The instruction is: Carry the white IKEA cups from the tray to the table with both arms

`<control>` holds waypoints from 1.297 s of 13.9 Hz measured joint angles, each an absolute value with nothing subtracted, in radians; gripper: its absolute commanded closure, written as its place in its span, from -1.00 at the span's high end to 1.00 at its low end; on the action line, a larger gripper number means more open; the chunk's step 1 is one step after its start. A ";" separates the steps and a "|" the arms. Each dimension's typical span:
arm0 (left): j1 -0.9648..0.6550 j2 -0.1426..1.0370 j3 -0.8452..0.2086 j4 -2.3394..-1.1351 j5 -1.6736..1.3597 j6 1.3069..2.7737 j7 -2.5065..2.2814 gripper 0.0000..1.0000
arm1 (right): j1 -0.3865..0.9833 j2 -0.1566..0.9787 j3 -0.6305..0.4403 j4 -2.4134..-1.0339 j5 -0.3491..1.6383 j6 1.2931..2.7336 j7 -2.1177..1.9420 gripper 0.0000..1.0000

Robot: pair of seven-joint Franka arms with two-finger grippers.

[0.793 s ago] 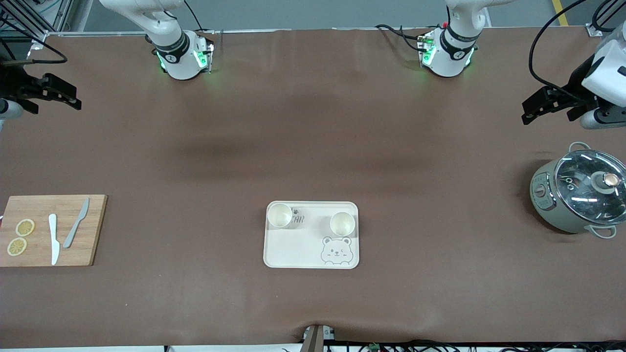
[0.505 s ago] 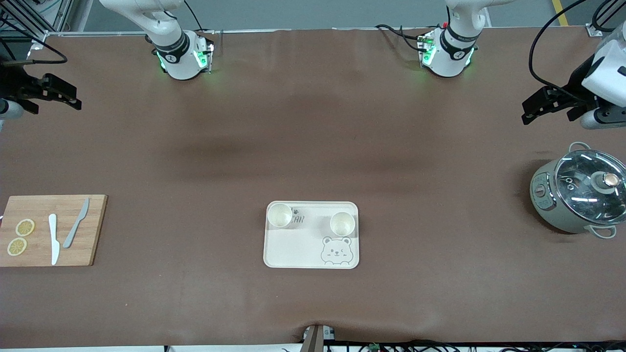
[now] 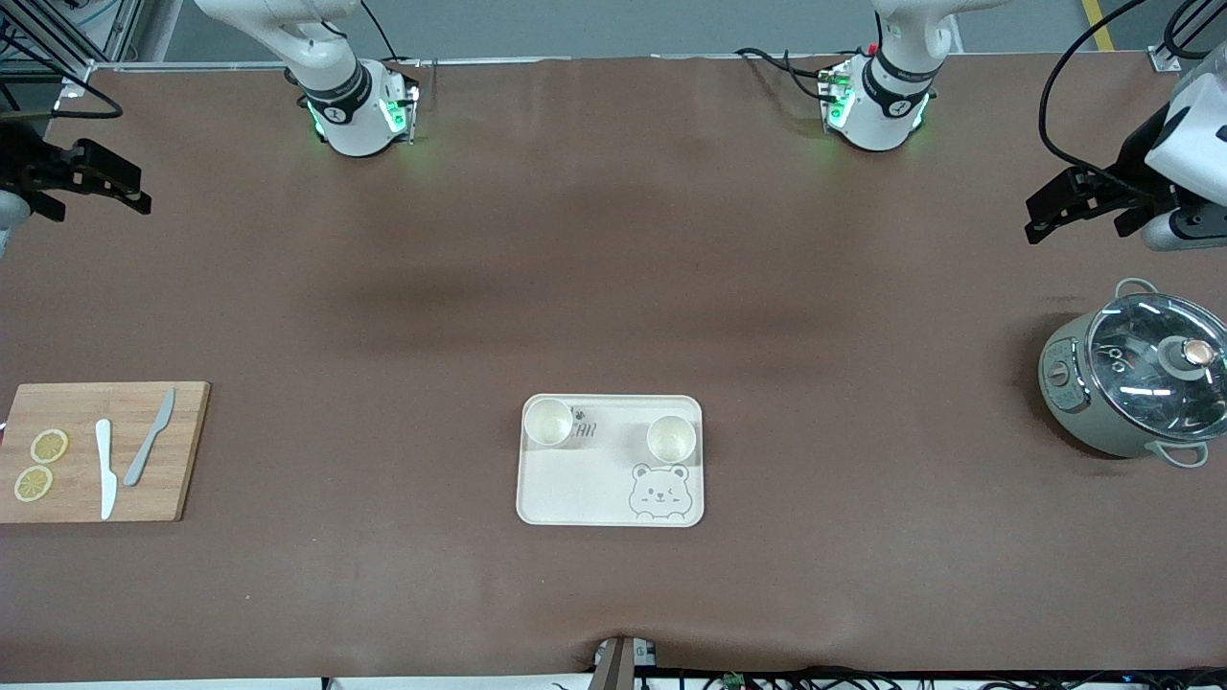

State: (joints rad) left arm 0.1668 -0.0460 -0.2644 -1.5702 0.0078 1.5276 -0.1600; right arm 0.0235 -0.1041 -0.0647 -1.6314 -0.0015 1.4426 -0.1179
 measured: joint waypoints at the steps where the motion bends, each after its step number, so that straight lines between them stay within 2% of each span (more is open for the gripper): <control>1: 0.167 -0.045 -0.264 -1.570 0.008 1.528 -0.160 1.00 | 0.023 -0.104 -0.065 -1.631 -0.001 1.443 -0.117 1.00; 11: 0.160 -0.025 -0.271 -1.570 0.008 1.528 -0.160 1.00 | 0.022 -0.102 -0.065 -1.631 -0.001 1.442 -0.113 1.00; 18: 0.071 0.129 -0.294 -1.569 0.005 1.631 -0.165 1.00 | 0.020 -0.075 -0.073 -1.613 -0.001 1.442 -0.113 1.00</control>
